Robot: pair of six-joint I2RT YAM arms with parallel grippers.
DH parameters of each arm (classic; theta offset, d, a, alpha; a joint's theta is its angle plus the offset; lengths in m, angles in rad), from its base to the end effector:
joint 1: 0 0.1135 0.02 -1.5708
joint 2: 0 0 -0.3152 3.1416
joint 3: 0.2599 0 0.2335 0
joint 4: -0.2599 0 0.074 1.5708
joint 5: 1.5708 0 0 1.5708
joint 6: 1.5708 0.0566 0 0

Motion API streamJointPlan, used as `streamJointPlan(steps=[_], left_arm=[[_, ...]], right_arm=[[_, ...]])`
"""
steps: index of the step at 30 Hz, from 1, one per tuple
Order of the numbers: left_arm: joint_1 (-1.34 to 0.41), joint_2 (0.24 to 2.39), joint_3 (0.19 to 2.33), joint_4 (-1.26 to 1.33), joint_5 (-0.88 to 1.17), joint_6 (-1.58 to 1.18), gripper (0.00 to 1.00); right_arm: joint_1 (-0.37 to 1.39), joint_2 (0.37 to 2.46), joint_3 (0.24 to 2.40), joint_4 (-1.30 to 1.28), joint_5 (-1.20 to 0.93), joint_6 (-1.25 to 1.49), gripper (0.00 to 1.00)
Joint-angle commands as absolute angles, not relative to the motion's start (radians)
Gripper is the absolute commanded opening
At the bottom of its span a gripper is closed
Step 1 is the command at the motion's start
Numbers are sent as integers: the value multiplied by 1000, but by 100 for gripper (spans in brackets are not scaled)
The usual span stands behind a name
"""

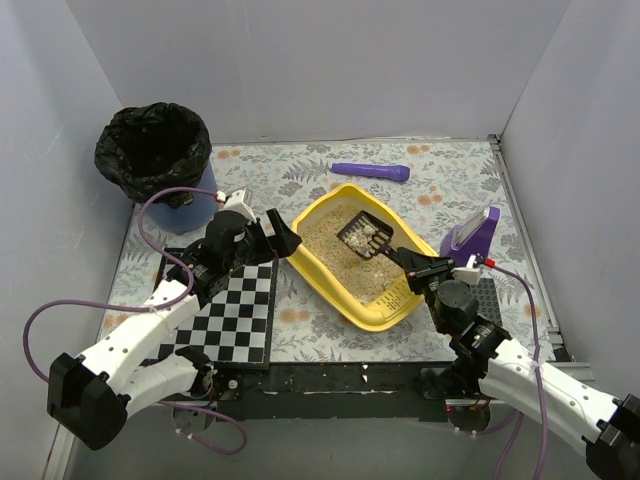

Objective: Clean the litter box

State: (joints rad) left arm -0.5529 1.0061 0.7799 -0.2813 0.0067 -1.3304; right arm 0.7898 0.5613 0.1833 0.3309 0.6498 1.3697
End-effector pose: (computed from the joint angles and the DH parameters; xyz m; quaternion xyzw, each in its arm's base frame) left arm 0.1690 -0.1047 0.3242 -0.3251 0.7983 -0.4116 0.2960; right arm 0.0975 0.0497 0.2482 0.4072 0.5941 0.4679 0.5121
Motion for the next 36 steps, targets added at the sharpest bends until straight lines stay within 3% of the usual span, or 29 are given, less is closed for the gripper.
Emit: streamJointPlan(steps=[1, 3, 6, 10, 14, 17, 20, 23, 26, 30, 36], left_arm=[[-561, 967, 795, -284, -32, -1321, 98], [-561, 957, 781, -253, -38, -1324, 98], [-561, 972, 787, -267, -28, -1322, 98], [-558, 1018, 851, -210, -44, -1292, 98], [-554, 1168, 1125, -221, -135, -1207, 98], [-488, 1305, 1348, -247, -207, -1105, 98], [-370, 1483, 1596, -352, -255, -1020, 98], [-281, 1641, 1811, -481, -429, -907, 98], [-207, 1752, 1928, -535, -479, -842, 98], [-138, 1809, 1922, -531, -402, -781, 98], [-121, 1868, 1884, -540, -440, -736, 72]], right_arm=[[790, 479, 224, 191, 756, 1478, 1], [790, 474, 177, 409, 698, 1323, 1], [790, 451, 190, 257, 753, 1464, 1], [790, 543, 188, 463, 664, 1315, 1], [790, 577, 247, 172, 730, 1587, 1], [788, 581, 207, 414, 663, 1376, 1], [788, 516, 222, 301, 754, 1393, 1], [788, 444, 232, 103, 824, 1500, 1], [788, 400, 198, 173, 825, 1456, 1], [788, 437, 204, 198, 841, 1427, 1], [788, 483, 222, 208, 824, 1428, 1]])
